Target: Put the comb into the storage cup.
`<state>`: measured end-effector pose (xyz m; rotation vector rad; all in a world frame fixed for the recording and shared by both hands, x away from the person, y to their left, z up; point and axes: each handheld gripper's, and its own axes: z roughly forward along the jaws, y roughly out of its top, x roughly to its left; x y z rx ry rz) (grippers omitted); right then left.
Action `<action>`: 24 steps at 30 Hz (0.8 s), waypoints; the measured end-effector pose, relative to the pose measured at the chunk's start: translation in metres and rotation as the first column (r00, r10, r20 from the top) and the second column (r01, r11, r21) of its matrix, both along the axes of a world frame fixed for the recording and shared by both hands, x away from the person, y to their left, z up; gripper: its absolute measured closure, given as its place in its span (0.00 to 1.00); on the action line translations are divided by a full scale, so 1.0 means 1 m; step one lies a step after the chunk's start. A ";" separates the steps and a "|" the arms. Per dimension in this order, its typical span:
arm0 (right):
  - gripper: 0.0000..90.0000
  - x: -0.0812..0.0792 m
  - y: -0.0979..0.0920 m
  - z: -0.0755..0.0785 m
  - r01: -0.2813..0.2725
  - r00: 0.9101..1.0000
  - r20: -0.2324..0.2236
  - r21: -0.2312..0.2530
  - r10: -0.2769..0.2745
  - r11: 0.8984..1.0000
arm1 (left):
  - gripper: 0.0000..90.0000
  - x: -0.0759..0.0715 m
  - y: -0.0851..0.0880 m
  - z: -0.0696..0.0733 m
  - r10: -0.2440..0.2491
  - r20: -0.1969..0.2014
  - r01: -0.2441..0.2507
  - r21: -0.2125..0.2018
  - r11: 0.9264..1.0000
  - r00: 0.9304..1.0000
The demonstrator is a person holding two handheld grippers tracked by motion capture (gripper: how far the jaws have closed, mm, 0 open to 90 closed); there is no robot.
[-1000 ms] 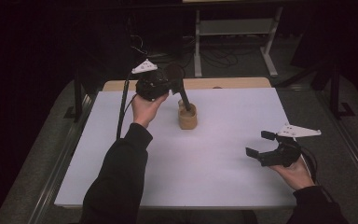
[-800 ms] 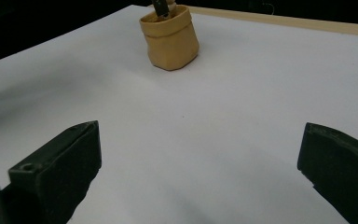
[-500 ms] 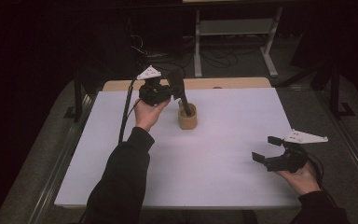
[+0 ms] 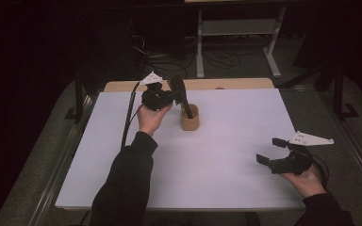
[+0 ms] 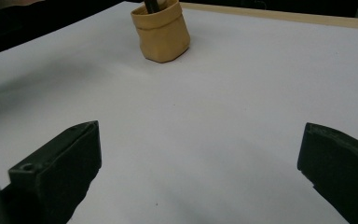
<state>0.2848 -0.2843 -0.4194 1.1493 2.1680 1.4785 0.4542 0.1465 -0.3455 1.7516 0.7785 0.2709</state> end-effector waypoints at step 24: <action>0.00 0.001 0.004 -0.001 -0.011 1.000 -0.009 -0.015 0.010 1.000 | 0.92 0.002 0.014 -0.026 -0.007 -0.056 0.000 -0.119 0.993 0.998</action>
